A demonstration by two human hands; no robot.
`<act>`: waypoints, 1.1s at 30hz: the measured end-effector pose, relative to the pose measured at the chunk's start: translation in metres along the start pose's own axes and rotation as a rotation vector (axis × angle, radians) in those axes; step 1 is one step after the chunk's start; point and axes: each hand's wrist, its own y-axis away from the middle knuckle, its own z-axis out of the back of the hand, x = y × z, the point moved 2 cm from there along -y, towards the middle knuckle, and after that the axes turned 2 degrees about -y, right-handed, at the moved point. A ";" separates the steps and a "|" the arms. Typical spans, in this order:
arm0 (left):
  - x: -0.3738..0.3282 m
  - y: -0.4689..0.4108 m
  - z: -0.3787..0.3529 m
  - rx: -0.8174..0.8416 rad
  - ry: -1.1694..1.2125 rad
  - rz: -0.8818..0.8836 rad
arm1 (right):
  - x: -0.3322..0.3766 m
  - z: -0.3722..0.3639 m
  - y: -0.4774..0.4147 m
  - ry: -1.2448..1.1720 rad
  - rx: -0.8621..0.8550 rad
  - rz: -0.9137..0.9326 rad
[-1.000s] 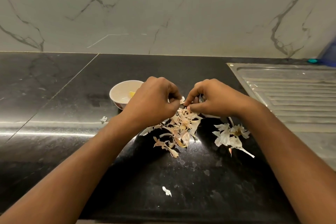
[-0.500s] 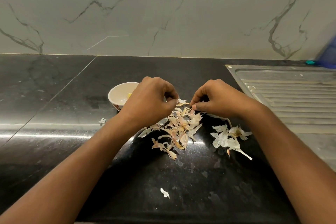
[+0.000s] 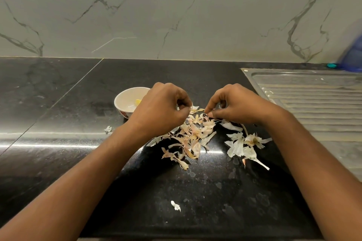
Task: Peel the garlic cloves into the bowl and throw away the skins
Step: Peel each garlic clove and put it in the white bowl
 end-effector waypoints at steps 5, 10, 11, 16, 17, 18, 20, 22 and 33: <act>-0.001 0.000 -0.001 0.003 0.005 -0.004 | -0.001 0.000 -0.001 -0.030 -0.013 0.033; 0.000 0.000 -0.002 0.005 0.003 -0.004 | -0.006 0.000 -0.002 0.004 0.002 0.023; 0.000 0.000 -0.002 0.005 0.002 -0.004 | -0.006 -0.001 -0.002 0.006 0.002 0.019; -0.001 0.000 -0.003 0.012 -0.013 -0.013 | -0.004 -0.004 -0.005 0.057 0.051 0.038; -0.001 0.000 -0.004 0.012 -0.015 -0.016 | -0.004 -0.004 -0.005 0.089 0.066 0.047; -0.001 0.000 -0.004 0.013 -0.015 -0.017 | -0.004 -0.004 -0.005 0.114 0.082 0.054; -0.001 0.000 -0.005 0.012 -0.015 -0.020 | -0.004 -0.006 -0.005 0.141 0.104 0.066; 0.000 0.000 -0.006 0.006 -0.011 -0.020 | -0.005 -0.005 -0.005 0.140 0.113 0.076; 0.006 -0.001 -0.006 0.030 0.588 0.230 | 0.015 0.005 0.004 -0.293 0.046 0.240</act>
